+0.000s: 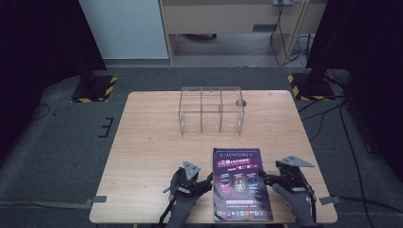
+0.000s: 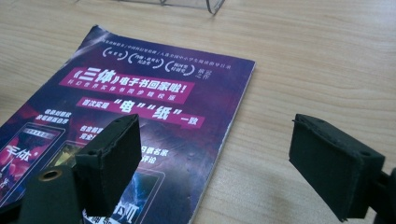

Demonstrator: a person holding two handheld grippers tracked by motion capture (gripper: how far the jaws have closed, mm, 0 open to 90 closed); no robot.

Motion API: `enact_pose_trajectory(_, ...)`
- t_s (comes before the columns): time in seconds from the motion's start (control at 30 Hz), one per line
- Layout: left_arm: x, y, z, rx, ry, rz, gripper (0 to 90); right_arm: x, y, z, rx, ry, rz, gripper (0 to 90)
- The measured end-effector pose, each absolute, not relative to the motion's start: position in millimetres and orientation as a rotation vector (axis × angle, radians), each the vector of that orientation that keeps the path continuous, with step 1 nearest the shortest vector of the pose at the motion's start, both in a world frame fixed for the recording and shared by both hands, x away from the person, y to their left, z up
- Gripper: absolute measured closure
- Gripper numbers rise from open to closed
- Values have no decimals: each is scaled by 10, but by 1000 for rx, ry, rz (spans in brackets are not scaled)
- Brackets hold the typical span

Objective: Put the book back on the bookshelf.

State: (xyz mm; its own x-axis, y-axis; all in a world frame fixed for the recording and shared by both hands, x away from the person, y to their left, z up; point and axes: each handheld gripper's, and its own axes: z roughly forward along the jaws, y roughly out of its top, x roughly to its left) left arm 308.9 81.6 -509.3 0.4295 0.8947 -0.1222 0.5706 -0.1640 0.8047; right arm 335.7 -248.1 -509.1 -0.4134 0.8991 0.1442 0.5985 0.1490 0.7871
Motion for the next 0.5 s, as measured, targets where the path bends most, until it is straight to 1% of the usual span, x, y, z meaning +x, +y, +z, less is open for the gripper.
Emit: enact_pose_trajectory(0.5, 3148, 586, -5210, 1885, 1245, 419, 279, 3349, -2410, -5136, 1435, 2109, 1144, 170)
